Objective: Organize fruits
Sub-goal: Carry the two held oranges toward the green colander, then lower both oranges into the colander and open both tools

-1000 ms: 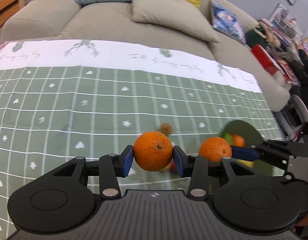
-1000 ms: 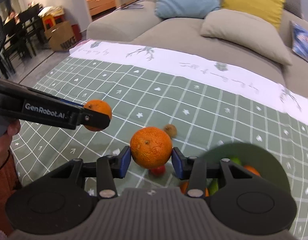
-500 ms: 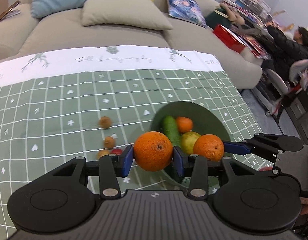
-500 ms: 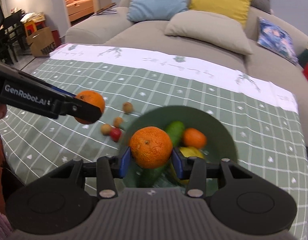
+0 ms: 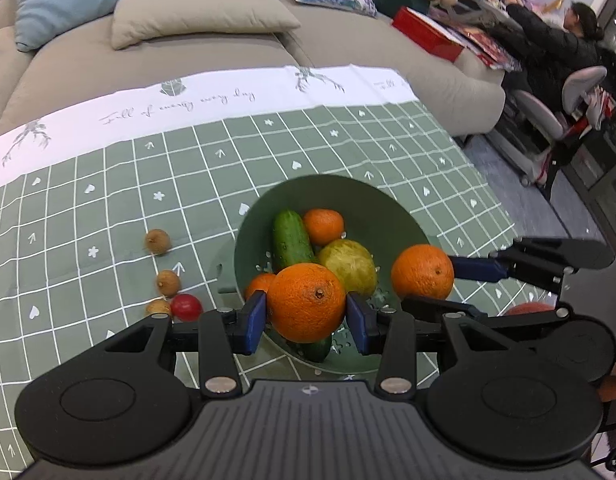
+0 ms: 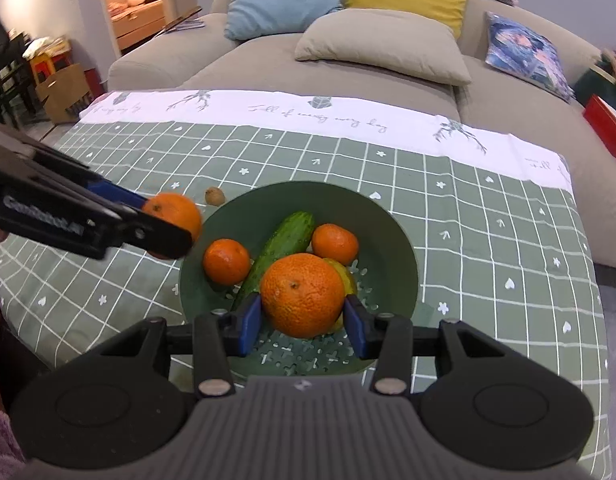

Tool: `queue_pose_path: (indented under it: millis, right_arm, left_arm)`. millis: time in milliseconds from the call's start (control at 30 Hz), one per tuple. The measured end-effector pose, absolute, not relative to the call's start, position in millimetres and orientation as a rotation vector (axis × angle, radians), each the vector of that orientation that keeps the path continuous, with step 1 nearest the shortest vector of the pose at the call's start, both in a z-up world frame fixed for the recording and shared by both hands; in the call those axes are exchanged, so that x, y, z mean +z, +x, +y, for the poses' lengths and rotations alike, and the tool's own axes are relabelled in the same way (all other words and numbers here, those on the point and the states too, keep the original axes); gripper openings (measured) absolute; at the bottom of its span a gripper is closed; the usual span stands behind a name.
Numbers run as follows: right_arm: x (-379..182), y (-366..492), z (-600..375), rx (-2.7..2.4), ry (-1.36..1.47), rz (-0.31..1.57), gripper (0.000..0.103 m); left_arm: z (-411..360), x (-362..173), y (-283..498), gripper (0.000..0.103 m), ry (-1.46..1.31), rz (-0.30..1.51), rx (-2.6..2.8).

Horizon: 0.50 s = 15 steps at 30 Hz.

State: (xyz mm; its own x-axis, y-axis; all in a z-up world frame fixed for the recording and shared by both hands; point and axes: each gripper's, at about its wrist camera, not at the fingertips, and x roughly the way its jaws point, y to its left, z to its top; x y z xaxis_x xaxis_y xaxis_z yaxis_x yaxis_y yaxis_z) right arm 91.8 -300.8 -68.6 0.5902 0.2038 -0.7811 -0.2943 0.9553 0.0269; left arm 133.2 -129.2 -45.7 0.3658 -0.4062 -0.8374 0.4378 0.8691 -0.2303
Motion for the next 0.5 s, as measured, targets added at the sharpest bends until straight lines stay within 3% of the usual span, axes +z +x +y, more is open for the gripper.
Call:
queue_pose_path:
  millis: [500]
  right_arm:
    - [-81,101,-299,0.361,-0.176,0.912,0.041]
  left_arm:
    - [-149,-84,150,0.048,0.122,1.204,-0.550]
